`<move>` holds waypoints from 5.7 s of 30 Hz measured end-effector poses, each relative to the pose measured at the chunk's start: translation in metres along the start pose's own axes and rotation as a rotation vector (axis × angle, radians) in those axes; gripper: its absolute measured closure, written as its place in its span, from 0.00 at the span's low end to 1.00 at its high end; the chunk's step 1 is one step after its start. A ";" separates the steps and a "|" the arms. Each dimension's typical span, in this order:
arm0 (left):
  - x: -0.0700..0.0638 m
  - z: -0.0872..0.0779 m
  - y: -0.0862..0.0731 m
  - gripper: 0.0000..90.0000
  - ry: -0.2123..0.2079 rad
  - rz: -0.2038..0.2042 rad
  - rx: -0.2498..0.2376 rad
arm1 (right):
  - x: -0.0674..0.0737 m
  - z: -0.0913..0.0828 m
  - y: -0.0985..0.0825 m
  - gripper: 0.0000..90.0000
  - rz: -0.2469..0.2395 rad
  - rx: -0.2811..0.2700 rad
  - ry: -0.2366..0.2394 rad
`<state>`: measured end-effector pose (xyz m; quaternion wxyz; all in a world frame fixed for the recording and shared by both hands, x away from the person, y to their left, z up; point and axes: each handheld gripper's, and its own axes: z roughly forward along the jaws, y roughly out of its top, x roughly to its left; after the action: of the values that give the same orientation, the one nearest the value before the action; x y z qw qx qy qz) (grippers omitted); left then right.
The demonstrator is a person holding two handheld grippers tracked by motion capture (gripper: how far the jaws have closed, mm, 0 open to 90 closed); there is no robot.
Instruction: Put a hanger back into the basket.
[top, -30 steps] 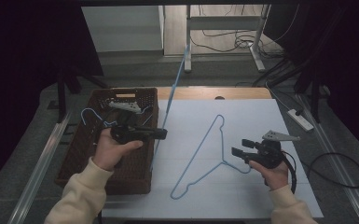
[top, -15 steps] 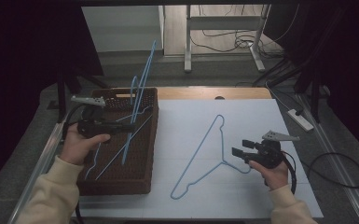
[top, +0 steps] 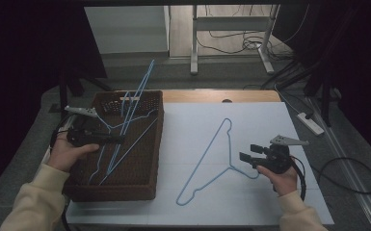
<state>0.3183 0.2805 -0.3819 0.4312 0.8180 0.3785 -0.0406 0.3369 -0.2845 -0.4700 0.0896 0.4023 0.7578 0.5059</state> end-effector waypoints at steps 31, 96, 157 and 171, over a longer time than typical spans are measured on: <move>0.035 0.008 -0.040 0.97 0.017 -0.040 0.167 | -0.001 0.003 -0.002 0.34 -0.011 0.019 -0.013; -0.083 0.080 -0.026 0.38 0.249 0.097 -0.129 | -0.003 0.005 -0.003 0.34 -0.018 0.047 -0.034; -0.086 0.077 -0.040 0.37 0.198 0.103 -0.186 | 0.069 0.082 0.011 1.00 -0.185 0.351 0.065; -0.088 0.077 -0.041 0.37 0.191 0.107 -0.181 | 0.086 0.110 -0.009 1.00 -0.241 0.528 0.086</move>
<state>0.2486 0.1861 -0.4231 0.4669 0.7948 0.3759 0.0948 0.3352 -0.1490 -0.5064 0.0092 0.2970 0.9086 0.2934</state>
